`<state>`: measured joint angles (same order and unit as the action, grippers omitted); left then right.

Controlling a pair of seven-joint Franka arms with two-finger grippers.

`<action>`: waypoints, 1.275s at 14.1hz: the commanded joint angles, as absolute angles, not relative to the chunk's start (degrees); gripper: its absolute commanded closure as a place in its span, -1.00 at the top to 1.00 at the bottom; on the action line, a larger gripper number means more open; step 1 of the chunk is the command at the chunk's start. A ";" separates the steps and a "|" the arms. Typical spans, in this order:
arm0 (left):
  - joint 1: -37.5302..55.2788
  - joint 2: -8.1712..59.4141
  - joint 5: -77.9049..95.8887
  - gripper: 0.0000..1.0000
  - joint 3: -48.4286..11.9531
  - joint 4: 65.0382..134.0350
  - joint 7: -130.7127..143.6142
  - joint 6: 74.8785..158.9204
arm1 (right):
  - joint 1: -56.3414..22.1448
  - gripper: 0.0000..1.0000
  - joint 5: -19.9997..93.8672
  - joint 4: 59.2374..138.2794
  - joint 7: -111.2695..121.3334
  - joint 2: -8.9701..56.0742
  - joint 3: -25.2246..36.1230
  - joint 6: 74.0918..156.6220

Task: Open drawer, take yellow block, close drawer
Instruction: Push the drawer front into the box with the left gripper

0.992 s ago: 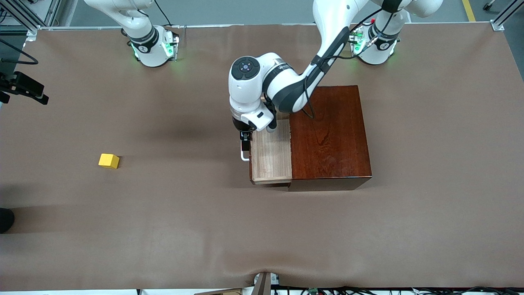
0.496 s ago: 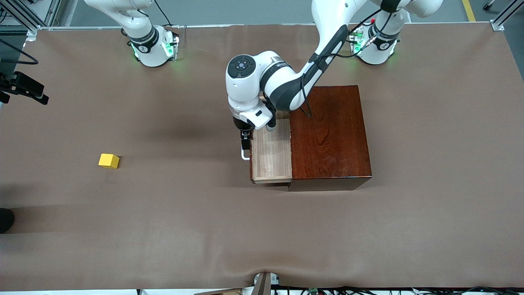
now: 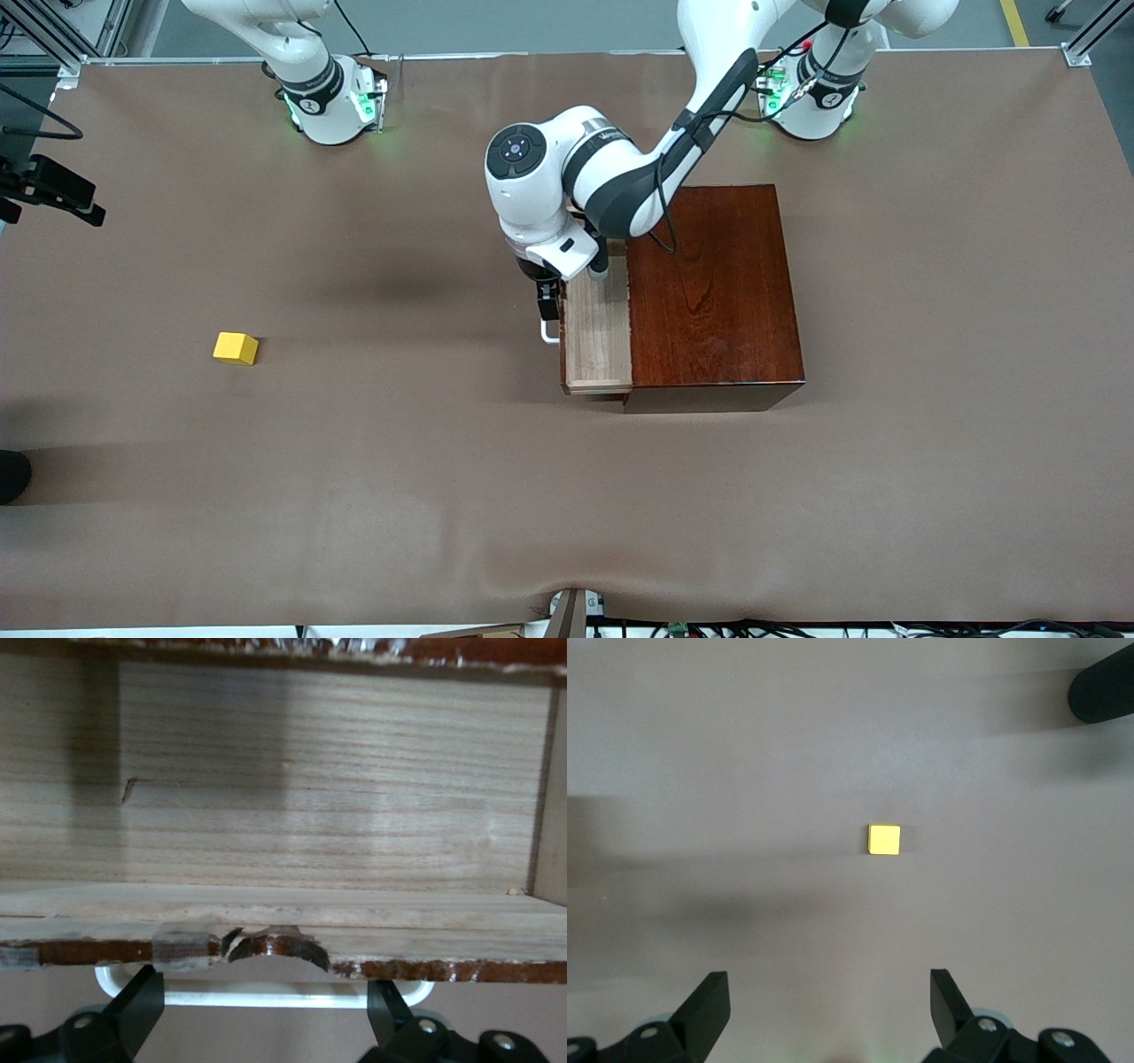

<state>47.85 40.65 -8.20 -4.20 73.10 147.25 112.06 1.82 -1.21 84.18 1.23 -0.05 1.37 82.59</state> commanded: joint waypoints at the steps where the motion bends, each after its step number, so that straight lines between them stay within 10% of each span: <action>1: 47.37 40.08 -9.23 1.00 -3.61 75.41 148.89 104.25 | 2.02 1.00 -0.97 85.61 0.53 -1.58 1.14 82.79; 18: 47.64 39.73 -11.95 1.00 -1.14 74.80 148.54 94.39 | 1.93 1.00 -0.97 85.61 0.53 -1.58 1.14 82.71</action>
<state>47.20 40.87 -10.63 -0.73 74.66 147.46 97.22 1.82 -1.21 84.19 1.23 -0.05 1.35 82.59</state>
